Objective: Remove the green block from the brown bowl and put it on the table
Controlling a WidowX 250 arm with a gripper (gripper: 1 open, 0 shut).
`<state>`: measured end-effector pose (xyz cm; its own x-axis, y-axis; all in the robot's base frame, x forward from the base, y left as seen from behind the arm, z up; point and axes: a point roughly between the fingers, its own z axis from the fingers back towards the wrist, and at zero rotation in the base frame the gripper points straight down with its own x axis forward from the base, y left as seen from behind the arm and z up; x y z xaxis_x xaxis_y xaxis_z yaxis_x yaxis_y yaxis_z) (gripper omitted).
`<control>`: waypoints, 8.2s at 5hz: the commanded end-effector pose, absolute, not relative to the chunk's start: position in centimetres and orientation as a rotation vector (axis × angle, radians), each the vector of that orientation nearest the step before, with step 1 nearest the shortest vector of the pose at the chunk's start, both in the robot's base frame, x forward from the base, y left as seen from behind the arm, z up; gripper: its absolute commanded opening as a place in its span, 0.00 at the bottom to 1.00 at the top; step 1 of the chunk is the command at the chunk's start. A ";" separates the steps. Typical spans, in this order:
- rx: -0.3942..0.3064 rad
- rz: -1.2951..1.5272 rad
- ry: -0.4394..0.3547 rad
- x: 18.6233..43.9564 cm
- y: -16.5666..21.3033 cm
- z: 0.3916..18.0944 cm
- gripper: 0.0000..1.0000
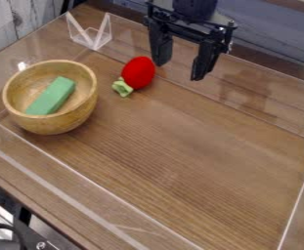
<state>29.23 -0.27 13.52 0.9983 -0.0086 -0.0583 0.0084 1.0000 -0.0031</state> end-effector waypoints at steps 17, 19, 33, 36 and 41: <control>0.087 0.399 0.009 26.8 19.6 5.6 1.00; 0.075 0.416 0.012 27.0 20.6 5.4 1.00; 0.033 0.465 -0.008 25.9 21.2 8.3 0.00; 0.034 0.472 -0.006 25.7 21.1 8.5 0.00; 0.026 0.483 -0.016 25.6 20.9 9.5 0.00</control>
